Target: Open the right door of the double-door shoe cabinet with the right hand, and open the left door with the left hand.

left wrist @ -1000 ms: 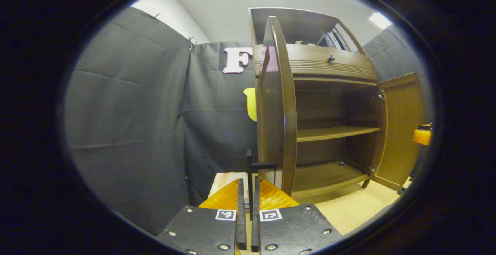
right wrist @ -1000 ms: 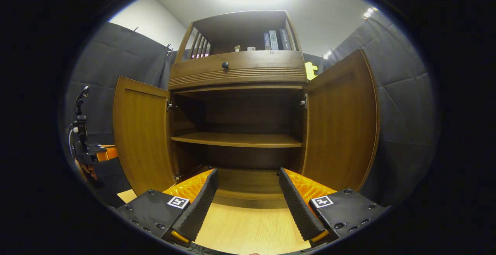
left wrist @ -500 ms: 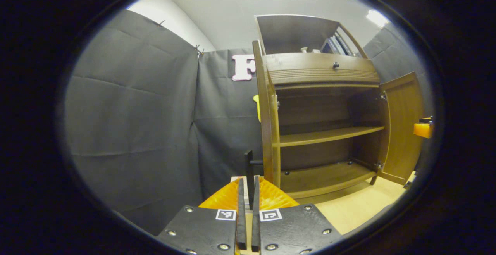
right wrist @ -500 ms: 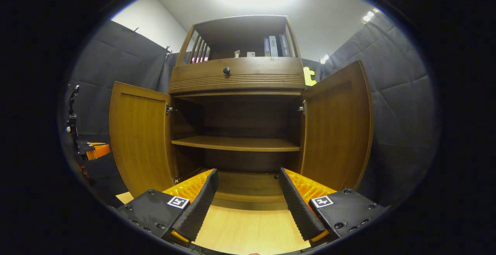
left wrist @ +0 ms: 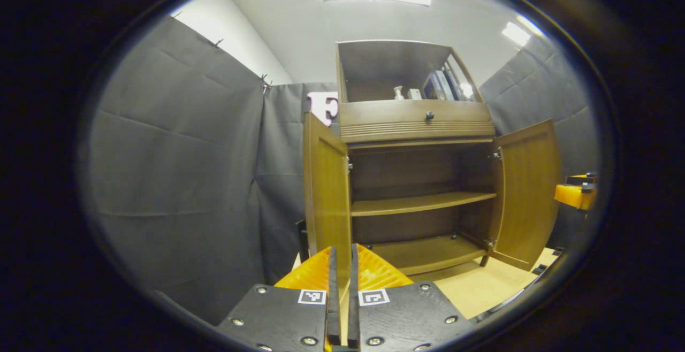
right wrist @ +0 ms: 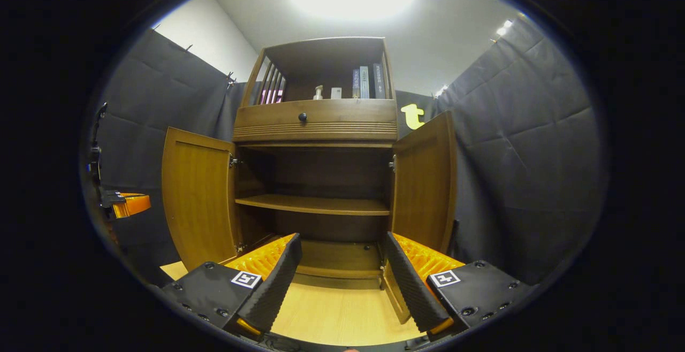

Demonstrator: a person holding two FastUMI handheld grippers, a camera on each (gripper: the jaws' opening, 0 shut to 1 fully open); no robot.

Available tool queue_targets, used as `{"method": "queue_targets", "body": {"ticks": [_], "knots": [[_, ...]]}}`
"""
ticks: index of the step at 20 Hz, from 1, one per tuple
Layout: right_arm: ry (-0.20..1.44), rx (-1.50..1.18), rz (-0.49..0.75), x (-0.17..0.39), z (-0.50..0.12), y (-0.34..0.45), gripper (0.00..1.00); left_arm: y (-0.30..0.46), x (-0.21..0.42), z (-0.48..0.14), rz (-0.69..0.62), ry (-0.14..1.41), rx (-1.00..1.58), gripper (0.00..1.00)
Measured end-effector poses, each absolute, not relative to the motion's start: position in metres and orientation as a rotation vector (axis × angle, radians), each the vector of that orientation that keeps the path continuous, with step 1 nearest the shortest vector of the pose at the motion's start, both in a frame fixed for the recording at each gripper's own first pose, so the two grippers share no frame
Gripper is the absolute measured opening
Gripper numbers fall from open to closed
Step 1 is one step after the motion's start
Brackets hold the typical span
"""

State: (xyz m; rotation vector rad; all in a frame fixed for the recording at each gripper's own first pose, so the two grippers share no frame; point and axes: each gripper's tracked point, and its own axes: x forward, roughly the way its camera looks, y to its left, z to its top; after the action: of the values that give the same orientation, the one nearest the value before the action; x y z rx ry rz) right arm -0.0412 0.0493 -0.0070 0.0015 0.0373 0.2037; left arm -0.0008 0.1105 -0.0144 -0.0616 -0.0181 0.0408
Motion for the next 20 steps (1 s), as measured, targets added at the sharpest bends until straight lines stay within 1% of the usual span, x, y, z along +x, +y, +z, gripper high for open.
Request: {"method": "queue_targets", "body": {"ticks": [5,6,9,10,11,12,13,14,15,19,20], "knots": [[0.032,0.007,0.189,-0.063,-0.005,0.024,0.94,0.100,-0.011,-0.008,0.035,-0.032,-0.067,0.07],[0.034,0.007,0.187,-0.064,-0.005,0.020,0.98,0.099,-0.011,-0.008,0.037,-0.033,-0.062,0.07],[0.040,0.015,0.188,-0.069,-0.007,0.014,0.98,0.098,-0.014,-0.008,0.033,-0.032,-0.060,0.07],[0.040,0.018,0.189,-0.070,-0.007,0.013,0.98,0.098,-0.012,-0.008,0.036,-0.032,-0.061,0.07],[0.038,0.019,0.189,-0.070,-0.007,0.012,0.94,0.099,-0.013,-0.008,0.043,-0.031,-0.061,0.11],[0.037,0.019,0.188,-0.071,-0.006,0.012,0.94,0.098,-0.014,-0.009,0.048,-0.031,-0.064,0.13],[0.037,0.019,0.190,-0.071,-0.007,0.011,0.94,0.098,-0.015,-0.009,0.051,-0.030,-0.066,0.20],[0.038,0.018,0.190,-0.071,-0.007,0.011,0.98,0.099,-0.016,-0.008,0.058,-0.032,-0.072,0.28],[0.038,0.018,0.192,-0.070,-0.007,0.011,0.94,0.100,-0.014,-0.007,0.061,-0.036,-0.077,0.28],[0.034,0.022,0.190,-0.070,-0.005,0.009,0.94,0.105,-0.015,-0.002,0.084,-0.057,-0.067,0.96],[0.034,0.023,0.189,-0.071,-0.005,0.009,0.98,0.106,-0.016,-0.003,0.087,-0.058,-0.062,0.96]]}}
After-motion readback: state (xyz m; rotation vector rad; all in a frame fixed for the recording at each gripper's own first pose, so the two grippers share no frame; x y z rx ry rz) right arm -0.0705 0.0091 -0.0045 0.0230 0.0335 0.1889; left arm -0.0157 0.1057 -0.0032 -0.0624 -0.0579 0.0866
